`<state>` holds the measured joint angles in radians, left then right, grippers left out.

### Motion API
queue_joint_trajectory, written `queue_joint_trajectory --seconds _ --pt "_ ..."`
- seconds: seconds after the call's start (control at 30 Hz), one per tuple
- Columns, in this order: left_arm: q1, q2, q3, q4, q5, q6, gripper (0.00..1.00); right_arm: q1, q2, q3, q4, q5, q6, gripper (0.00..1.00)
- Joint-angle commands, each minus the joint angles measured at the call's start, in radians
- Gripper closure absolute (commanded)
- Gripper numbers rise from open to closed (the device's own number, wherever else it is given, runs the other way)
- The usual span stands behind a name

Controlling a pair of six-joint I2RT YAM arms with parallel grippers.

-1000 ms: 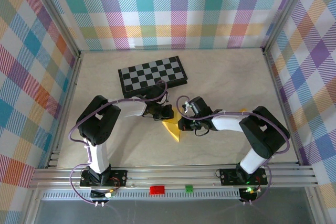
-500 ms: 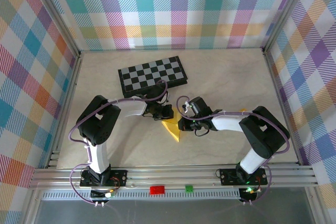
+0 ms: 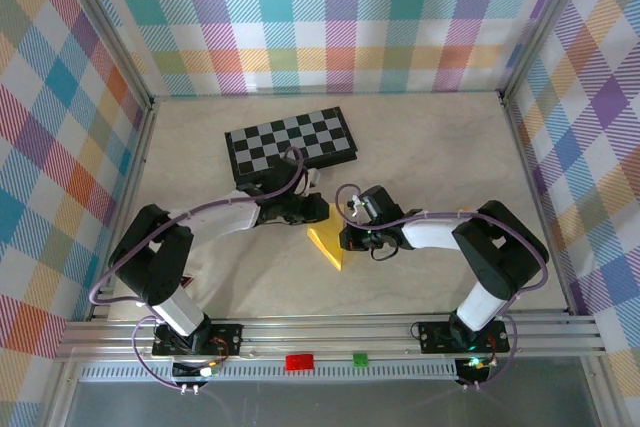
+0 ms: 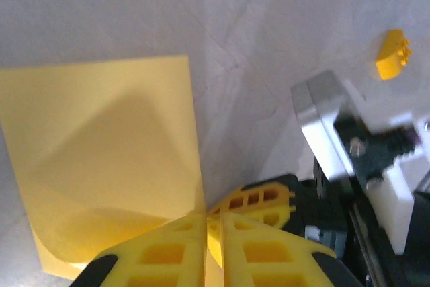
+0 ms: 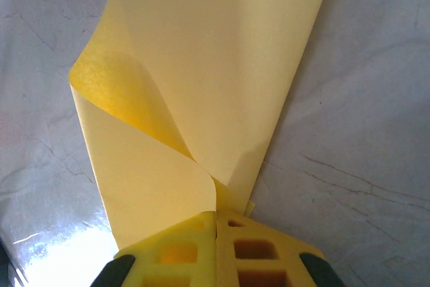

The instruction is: Fold a paper plane with a square sheet of paper (pick it up from the middle)

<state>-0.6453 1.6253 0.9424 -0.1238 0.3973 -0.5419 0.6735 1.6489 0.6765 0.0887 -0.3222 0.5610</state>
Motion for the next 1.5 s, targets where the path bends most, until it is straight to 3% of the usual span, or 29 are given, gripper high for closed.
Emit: queue_joint_trajectory --seconds 0.0,0.27,0.63,1.0,1.27,1.47 --pt "-0.028 -0.005 -0.069 0.074 0.077 -0.065 0.88 -0.002 0.017 -0.012 0.014 -0.005 0.005 0.96" --pt "-0.051 0.033 -0.129 0.137 0.081 -0.121 0.91 -0.002 0.018 -0.012 0.009 -0.004 0.004 0.96" --pt "-0.053 0.12 -0.224 0.111 -0.066 -0.107 0.95 -0.002 0.021 -0.014 0.01 -0.004 0.004 0.97" --pt "-0.055 -0.036 -0.155 0.09 -0.003 -0.094 0.92 -0.002 0.021 -0.008 0.001 0.005 0.008 0.97" --pt "-0.065 0.055 -0.165 0.128 0.03 -0.108 0.93 -0.002 0.02 0.001 -0.006 -0.002 0.008 0.97" --pt "-0.069 0.104 -0.197 0.08 -0.051 -0.086 0.95 -0.002 0.003 0.019 -0.019 -0.011 0.003 0.95"
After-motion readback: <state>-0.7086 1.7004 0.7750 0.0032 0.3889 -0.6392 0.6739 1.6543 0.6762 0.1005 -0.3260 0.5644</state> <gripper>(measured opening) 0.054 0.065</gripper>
